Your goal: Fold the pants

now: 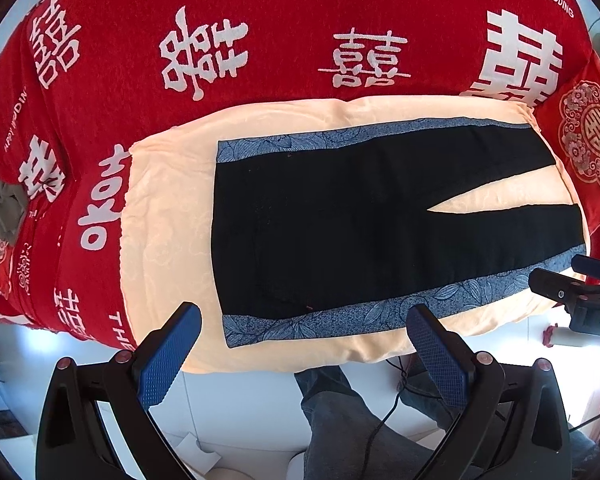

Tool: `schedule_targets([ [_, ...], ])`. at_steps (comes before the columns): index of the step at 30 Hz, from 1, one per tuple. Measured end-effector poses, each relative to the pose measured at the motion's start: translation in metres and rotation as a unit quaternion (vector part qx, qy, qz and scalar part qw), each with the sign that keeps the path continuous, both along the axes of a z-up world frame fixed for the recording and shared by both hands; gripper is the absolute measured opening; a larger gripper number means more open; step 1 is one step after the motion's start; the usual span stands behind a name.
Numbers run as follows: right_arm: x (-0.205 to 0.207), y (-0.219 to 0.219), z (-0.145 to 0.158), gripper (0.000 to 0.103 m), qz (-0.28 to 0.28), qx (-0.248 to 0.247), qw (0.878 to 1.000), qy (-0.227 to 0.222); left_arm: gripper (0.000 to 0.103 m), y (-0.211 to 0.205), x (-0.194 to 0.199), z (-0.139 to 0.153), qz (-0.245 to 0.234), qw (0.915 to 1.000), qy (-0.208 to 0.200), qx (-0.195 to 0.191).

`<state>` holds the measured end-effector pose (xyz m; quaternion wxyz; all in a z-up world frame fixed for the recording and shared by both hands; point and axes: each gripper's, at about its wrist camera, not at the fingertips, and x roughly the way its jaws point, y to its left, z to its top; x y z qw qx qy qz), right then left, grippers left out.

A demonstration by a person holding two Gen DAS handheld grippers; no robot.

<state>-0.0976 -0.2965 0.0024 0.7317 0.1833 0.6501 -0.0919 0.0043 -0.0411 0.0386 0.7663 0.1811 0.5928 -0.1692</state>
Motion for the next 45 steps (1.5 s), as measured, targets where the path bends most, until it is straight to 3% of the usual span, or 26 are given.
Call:
schedule_targets([
  [10,0.003,-0.013,-0.001,0.103,-0.004,-0.003,1.0,-0.007,0.103,-0.009,-0.003,0.005,0.002,0.9999,-0.016,0.002],
  [22,-0.012,-0.032,0.001,0.103,0.042,0.003,0.999,-0.021,0.103,-0.026,-0.026,0.016,0.07,0.9973,-0.023,0.0],
  [28,-0.02,-0.037,-0.01,0.103,0.07,-0.01,0.997,-0.011,0.103,-0.027,-0.047,0.008,0.118,0.993,-0.001,0.008],
  [32,-0.021,-0.035,-0.018,0.103,0.062,0.0,0.998,0.0,0.103,-0.023,-0.056,0.004,0.117,0.993,0.011,0.01],
  [36,-0.015,-0.026,-0.032,0.103,0.054,-0.019,0.998,0.003,0.103,-0.016,-0.051,-0.013,0.093,0.9956,0.012,0.0],
  [45,-0.007,-0.006,-0.083,0.103,0.044,-0.04,0.998,0.017,0.103,0.005,-0.022,-0.088,0.084,0.9955,0.043,-0.008],
])
